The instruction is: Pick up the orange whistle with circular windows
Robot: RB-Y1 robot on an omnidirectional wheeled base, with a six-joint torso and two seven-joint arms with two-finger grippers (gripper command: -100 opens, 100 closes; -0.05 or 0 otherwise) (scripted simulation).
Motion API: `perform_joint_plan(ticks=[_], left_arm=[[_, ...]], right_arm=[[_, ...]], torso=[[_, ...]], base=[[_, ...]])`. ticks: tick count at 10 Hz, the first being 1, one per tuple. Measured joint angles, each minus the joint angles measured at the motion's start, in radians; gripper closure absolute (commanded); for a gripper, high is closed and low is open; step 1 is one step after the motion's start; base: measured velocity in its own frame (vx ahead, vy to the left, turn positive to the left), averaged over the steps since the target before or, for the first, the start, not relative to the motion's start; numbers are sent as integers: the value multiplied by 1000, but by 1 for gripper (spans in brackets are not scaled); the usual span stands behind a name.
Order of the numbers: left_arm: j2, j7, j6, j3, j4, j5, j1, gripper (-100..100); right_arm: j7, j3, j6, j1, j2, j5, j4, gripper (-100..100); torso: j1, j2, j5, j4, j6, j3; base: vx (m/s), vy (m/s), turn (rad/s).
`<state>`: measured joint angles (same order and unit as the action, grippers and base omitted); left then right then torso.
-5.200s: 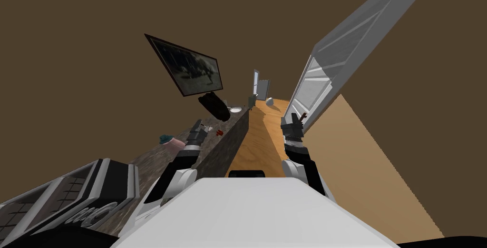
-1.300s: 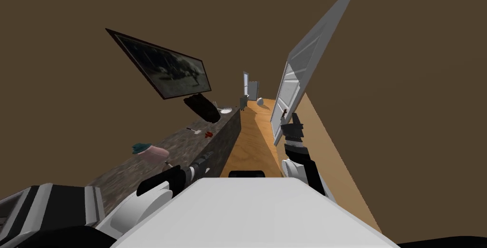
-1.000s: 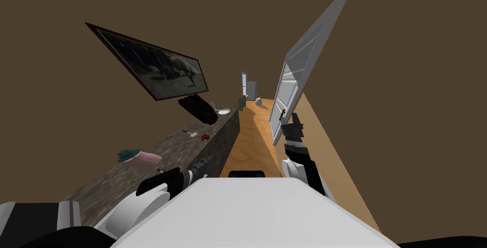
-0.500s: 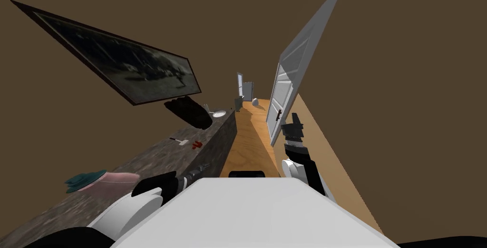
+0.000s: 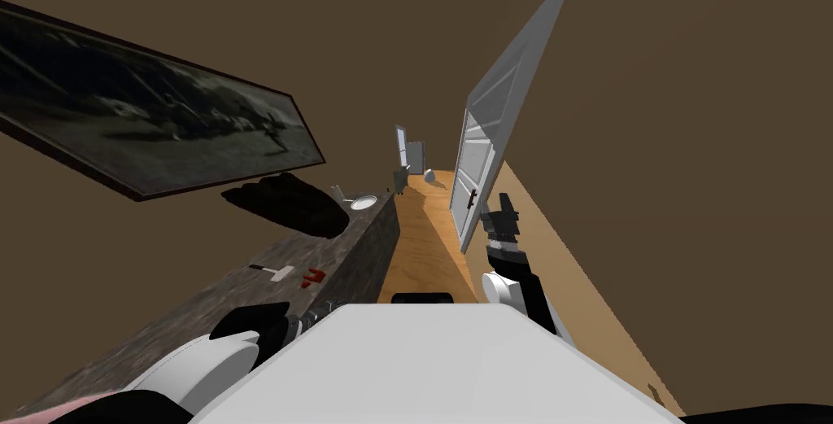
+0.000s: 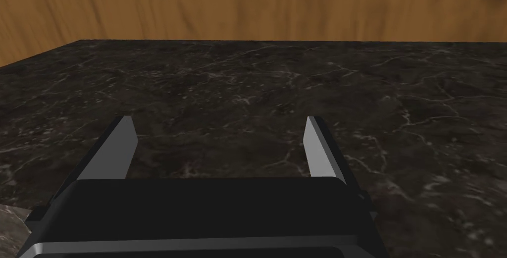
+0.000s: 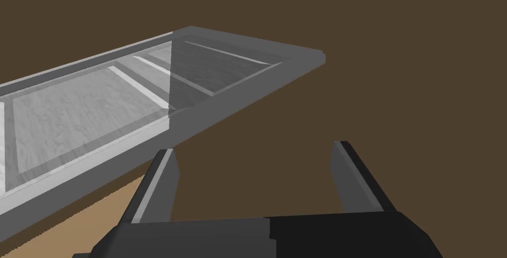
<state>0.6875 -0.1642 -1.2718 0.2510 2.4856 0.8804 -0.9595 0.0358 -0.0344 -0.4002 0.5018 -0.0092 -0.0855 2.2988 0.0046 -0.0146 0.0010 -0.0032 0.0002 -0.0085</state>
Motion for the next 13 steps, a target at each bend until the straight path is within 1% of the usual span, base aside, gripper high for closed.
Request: perform_joint_plan(ticks=[2,4,5,7,8,9,10,11,12,13], left_arm=[[35,5,-55,24,-7,16,-3,-100],[59,2,-93,42,-7,17,-27,-100],[74,-6,-106,61,-11,27,-42,-100],[105,0,-144,77,-14,26,-38,-100],[117,-6,-153,95,-20,31,-49,-100],[129,-11,-160,105,-27,30,-50,-100],[136,-10,-167,110,-26,24,-51,-100],[137,-9,-169,111,-26,23,-51,0],[137,-9,-169,111,-26,23,-51,-100],[133,-12,-162,100,-41,15,-44,-100]], right_arm=[[0,0,0,0,0,0,0,0],[0,0,0,0,0,0,0,0],[0,0,0,0,0,0,0,0],[0,0,0,0,0,0,0,0],[0,0,0,0,0,0,0,0],[0,0,0,0,0,0,0,0],[0,0,0,0,0,0,0,0],[0,0,0,0,0,0,0,0],[0,0,0,0,0,0,0,0],[0,0,0,0,0,0,0,0]], torso=[[0,2,0,0,0,1],[3,4,1,1,0,2],[5,4,1,1,-1,2],[6,7,1,1,-1,4],[7,8,2,2,-1,5],[8,10,2,2,-1,6],[7,13,2,3,-1,7],[0,14,1,3,-1,8],[-5,14,-1,3,-1,8],[-7,15,-1,3,-1,8]], base=[[160,99,-154],[145,155,-128],[124,161,-101],[88,196,-62],[48,222,-51],[5,202,-35],[-2,87,-18],[1,18,-2],[-11,-1,-71],[-26,-14,-73]])
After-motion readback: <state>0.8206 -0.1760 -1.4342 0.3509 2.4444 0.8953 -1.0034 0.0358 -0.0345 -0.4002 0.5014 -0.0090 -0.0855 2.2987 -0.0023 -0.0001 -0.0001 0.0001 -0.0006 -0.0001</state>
